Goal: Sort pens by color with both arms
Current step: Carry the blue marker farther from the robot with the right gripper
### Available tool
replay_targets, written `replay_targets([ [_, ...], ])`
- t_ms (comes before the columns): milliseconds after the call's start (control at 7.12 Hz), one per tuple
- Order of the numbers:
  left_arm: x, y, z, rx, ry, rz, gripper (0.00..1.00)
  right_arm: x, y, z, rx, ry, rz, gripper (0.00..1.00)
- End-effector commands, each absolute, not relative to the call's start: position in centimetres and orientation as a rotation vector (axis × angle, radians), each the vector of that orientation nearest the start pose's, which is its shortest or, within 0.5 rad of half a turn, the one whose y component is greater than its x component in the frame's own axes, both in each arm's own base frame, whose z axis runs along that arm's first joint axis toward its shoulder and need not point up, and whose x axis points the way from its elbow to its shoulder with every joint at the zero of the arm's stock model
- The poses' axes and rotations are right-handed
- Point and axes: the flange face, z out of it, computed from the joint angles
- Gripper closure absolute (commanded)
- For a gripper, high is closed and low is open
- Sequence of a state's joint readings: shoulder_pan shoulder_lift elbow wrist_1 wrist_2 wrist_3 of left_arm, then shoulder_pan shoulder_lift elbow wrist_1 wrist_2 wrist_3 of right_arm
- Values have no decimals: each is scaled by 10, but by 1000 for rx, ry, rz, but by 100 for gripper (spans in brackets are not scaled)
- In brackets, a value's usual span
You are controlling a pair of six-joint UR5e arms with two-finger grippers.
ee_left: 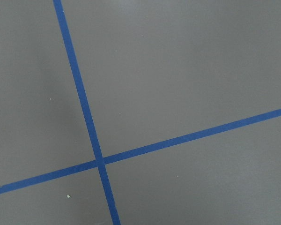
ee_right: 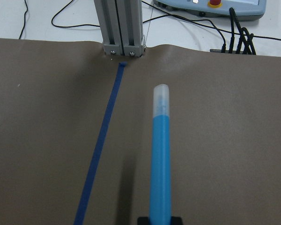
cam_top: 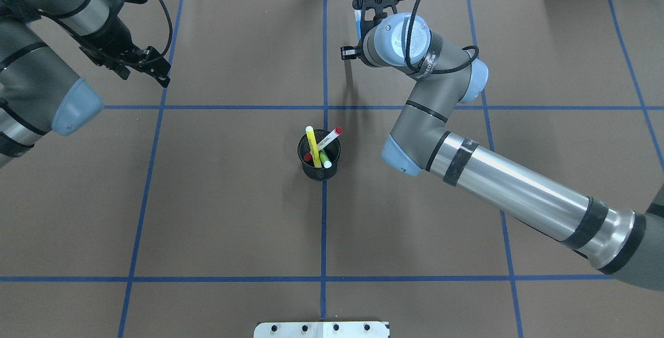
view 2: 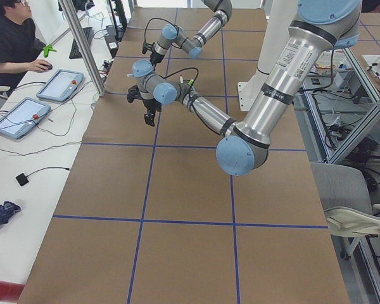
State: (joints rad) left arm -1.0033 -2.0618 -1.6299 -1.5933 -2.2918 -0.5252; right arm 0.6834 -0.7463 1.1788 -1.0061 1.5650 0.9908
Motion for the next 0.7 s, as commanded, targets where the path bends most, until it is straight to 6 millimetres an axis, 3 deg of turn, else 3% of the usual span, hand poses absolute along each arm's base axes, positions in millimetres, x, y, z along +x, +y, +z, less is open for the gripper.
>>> replay_targets([
  [0,299,-594,345,110,887,249,0,-550,-607,272,588,-774,97,100],
  [562,299,-595,344,109,887,248,0,-554,-615,289,608,-715,115,100],
])
